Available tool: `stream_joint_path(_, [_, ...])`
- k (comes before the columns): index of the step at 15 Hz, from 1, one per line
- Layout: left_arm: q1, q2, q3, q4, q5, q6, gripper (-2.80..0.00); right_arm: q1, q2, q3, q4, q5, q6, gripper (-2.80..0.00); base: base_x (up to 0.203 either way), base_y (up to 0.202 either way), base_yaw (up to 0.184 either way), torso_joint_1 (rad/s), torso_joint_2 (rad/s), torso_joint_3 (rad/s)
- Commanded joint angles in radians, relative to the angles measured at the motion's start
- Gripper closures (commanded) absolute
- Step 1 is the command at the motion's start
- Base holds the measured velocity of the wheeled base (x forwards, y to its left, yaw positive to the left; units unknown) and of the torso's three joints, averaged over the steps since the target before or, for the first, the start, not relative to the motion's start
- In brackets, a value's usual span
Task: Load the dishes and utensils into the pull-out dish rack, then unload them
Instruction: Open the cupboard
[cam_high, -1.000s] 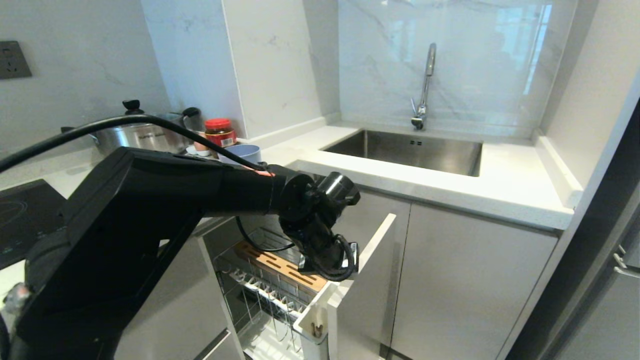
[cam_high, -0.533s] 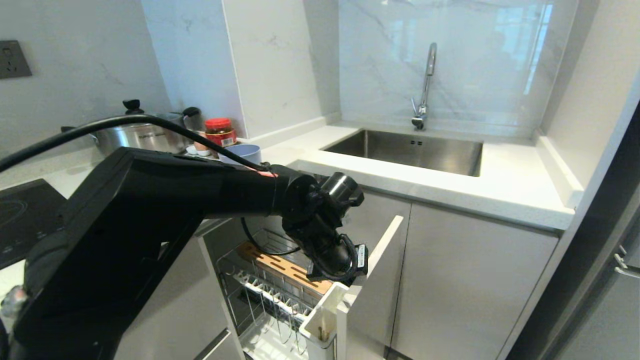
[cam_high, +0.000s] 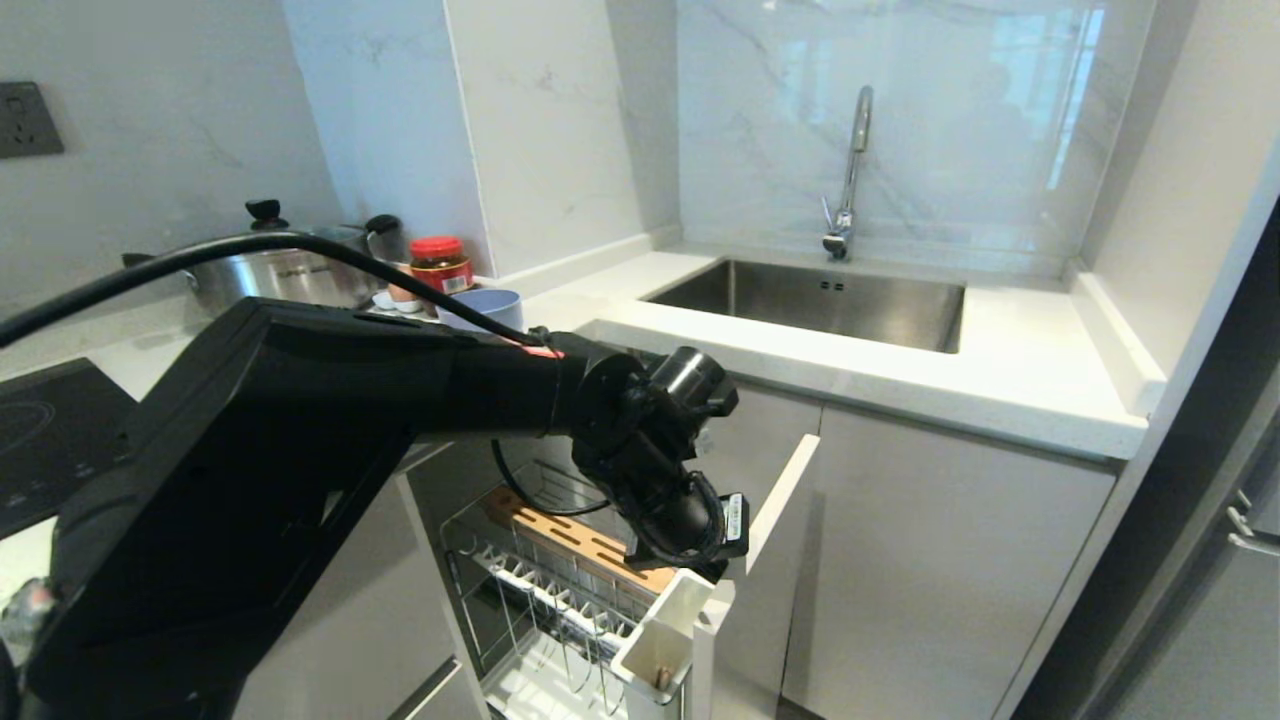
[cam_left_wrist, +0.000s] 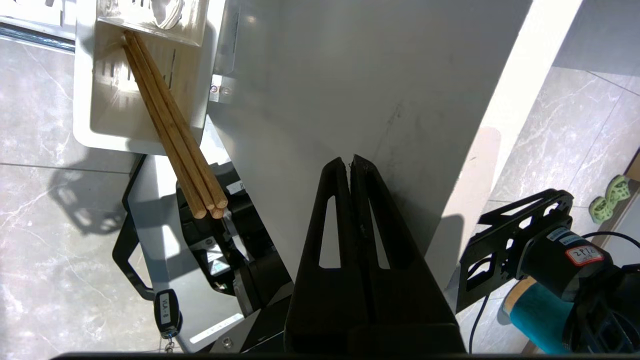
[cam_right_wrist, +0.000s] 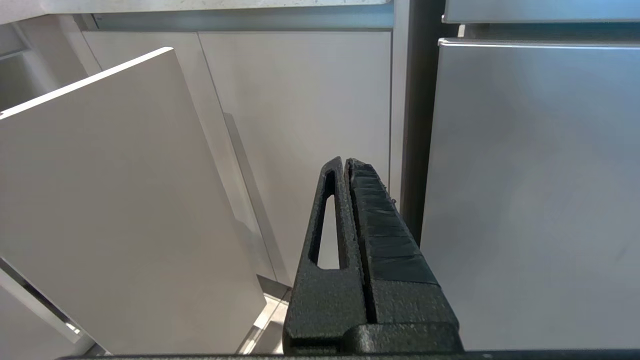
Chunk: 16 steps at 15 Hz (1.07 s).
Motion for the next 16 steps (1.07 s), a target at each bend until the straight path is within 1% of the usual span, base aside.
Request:
stream_joint_path(1, [-0.002,0.004,0.0,0.004,-0.003,-0.004,0.0,0.0,-0.003,0.0,-0.001,0.0,0.001,0.0,0.0,0.0,0.0,0.0,0.0,0.0])
stream_joint_path(3, [0.0,0.007,0.001,0.004,0.004,-0.002,0.0,0.0,-0.003,0.0,-0.001,0.0,0.001,0.0,0.0,0.0,0.0,0.0,0.0,0.0])
stream_joint_path(4, [0.007,0.007,0.006,0.005,0.019,-0.002,0.0,0.0,-0.003,0.0,-0.001,0.0,0.001,0.0,0.0,0.0,0.0,0.0,0.0,0.0])
stream_joint_path(6, [0.038,0.005,0.005,0.005,0.11,0.0,0.0,0.0,-0.003,0.0,-0.001,0.0,0.001,0.0,0.0,0.0,0.0,0.0,0.0,0.0])
stream_joint_path(9, [0.105,-0.005,-0.02,0.005,0.251,0.008,0.0,0.0,-0.003,0.0,-0.001,0.0,0.001,0.0,0.0,0.0,0.0,0.0,0.0,0.0])
stream_joint_path(10, [0.126,-0.02,-0.031,0.005,0.277,0.01,0.0,0.0,-0.003,0.0,-0.001,0.0,0.001,0.0,0.0,0.0,0.0,0.0,0.0,0.0])
stream_joint_path(14, [0.184,-0.155,-0.044,0.005,0.309,0.023,0.0,0.0,-0.003,0.0,-0.001,0.0,0.001,0.0,0.0,0.0,0.0,0.0,0.0,0.0])
stream_joint_path(16, [0.195,-0.269,-0.046,0.006,0.363,0.024,0.0,0.0,-0.003,0.0,-0.001,0.0,0.001,0.0,0.0,0.0,0.0,0.0,0.0,0.0])
